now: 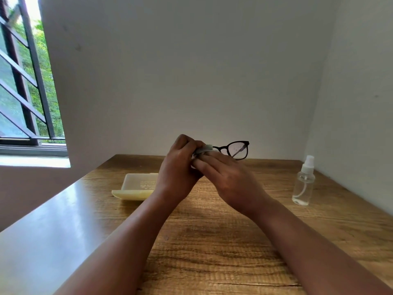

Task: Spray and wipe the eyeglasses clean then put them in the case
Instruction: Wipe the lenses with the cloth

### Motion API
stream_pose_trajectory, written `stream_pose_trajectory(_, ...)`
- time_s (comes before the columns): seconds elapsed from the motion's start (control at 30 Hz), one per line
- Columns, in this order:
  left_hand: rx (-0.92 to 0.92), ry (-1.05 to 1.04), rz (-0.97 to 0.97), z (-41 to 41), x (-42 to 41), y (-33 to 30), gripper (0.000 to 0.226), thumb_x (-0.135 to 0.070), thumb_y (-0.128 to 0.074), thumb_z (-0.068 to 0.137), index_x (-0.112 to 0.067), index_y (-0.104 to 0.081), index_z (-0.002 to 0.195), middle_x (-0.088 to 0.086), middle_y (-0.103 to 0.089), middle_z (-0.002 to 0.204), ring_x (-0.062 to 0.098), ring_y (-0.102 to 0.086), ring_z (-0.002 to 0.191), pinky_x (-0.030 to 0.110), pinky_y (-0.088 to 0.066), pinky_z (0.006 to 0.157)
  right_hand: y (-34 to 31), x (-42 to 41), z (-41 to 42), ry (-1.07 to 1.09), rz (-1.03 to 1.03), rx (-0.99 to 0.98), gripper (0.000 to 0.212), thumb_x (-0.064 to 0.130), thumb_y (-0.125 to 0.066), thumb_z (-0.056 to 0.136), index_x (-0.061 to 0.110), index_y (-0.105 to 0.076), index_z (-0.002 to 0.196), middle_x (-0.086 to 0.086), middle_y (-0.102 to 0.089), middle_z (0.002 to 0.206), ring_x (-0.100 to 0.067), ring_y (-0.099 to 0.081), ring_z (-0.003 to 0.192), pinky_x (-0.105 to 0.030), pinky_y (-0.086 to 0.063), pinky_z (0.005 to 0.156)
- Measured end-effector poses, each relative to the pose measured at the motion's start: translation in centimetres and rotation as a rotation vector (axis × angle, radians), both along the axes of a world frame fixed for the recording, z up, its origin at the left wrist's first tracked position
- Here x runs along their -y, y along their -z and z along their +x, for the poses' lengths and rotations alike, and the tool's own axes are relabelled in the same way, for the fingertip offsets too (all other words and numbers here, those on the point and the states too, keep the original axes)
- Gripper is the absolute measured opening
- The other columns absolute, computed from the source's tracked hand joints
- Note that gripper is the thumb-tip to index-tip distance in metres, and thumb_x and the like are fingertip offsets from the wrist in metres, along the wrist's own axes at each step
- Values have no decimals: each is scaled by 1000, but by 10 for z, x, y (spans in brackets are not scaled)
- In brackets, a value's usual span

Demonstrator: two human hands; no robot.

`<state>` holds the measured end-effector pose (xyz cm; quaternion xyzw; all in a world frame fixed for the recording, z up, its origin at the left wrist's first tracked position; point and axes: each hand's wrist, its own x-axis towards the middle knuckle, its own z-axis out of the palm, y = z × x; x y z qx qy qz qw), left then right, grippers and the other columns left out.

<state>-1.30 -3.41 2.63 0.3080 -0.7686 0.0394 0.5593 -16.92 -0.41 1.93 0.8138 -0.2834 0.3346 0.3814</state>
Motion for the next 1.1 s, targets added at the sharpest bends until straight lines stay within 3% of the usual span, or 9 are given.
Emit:
stream_pose_trajectory(0.13,-73,26,44,0,0,-1,44,-19,-88,66,-15,-68,106,-6,-53,102,7,-60,88,33,-56,77,-5,2,-10,1,42,144,26,10,-42,97,11,-57,118,-8,-67,114,-25,-61,111,-38,-52,90)
stream_pose_trajectory(0.23,-79,30,52,-1,1,-2,47,-18,-89,64,-15,-69,106,-8,-52,100,4,-57,89,33,-55,80,-6,4,-23,40,29,222,32,-1,-49,92,14,-48,120,-8,-66,113,-25,-60,109,-38,-50,90)
stream_pose_trajectory(0.33,-70,25,49,-1,1,-1,44,-20,-88,67,-15,-69,106,-6,-53,101,5,-58,90,34,-55,80,-2,2,-21,27,-15,160,23,11,-32,104,12,-48,121,-10,-66,117,-24,-58,113,-36,-51,94)
stream_pose_trajectory(0.4,-72,22,45,0,1,-1,41,-20,-86,69,-14,-69,106,-4,-54,102,9,-59,90,36,-56,78,0,1,-14,5,0,90,32,17,-21,107,11,-49,121,-10,-66,122,-24,-58,118,-35,-50,96)
stream_pose_trajectory(0.53,-60,8,25,1,0,-2,41,-14,-85,69,-10,-68,106,0,-55,103,14,-61,86,38,-57,73,2,2,-5,-22,31,25,25,11,-37,100,12,-48,122,-9,-66,123,-25,-57,121,-35,-51,95)
stream_pose_trajectory(0.73,-90,23,52,2,3,-2,44,-19,-88,67,-14,-68,106,-5,-53,102,8,-59,92,34,-55,82,-3,3,-14,82,-7,142,30,14,-30,103,12,-50,124,-9,-64,128,-26,-56,123,-37,-48,99)
stream_pose_trajectory(0.97,-72,6,33,2,0,-2,44,-16,-86,69,-8,-68,108,0,-55,103,15,-61,86,37,-56,74,2,7,-8,96,-55,-12,34,8,-40,93,15,-47,126,-5,-64,130,-25,-47,123,-37,-38,97)
stream_pose_trajectory(1.1,-71,10,16,1,1,-3,45,-20,-86,69,-8,-67,109,0,-55,102,14,-61,88,36,-57,77,1,10,-10,186,-93,46,30,10,-39,96,15,-47,124,-5,-68,123,-27,-54,115,-39,-40,93)
